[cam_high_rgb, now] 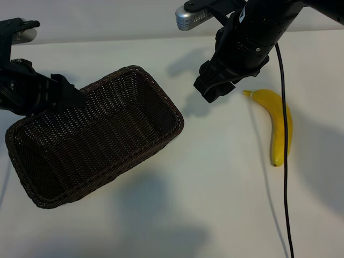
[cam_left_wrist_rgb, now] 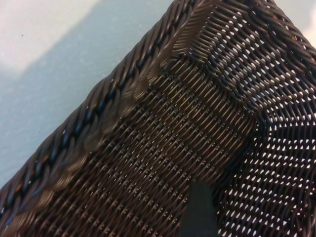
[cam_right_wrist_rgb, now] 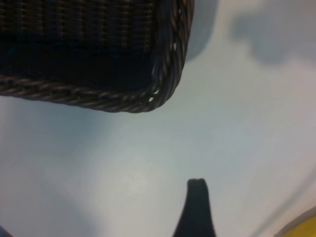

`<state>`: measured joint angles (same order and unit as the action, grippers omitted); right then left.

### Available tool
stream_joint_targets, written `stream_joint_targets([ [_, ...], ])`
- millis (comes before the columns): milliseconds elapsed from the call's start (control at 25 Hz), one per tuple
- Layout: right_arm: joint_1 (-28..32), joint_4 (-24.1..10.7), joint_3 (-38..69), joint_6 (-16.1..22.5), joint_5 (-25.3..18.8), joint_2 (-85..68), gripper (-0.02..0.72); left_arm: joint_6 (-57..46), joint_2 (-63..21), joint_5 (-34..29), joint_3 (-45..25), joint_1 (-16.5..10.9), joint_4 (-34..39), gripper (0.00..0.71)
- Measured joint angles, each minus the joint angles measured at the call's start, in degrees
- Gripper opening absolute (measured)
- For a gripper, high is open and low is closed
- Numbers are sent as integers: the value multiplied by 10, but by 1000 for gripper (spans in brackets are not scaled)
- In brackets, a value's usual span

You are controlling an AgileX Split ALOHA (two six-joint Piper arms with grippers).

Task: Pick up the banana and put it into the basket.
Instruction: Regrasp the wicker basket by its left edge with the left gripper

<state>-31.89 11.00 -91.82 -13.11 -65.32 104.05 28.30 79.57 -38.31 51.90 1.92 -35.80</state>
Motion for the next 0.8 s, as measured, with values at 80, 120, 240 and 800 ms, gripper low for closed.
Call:
stream_joint_targets([
  [80, 0, 0, 0, 0, 0, 0, 595, 0, 0, 0, 0, 0, 0, 597],
  [120, 0, 0, 0, 0, 0, 0, 595, 0, 0, 0, 0, 0, 0, 597],
  [240, 0, 0, 0, 0, 0, 0, 595, 0, 0, 0, 0, 0, 0, 597],
  [800, 0, 0, 0, 0, 66, 0, 595, -1, 0, 0, 0, 0, 0, 597],
])
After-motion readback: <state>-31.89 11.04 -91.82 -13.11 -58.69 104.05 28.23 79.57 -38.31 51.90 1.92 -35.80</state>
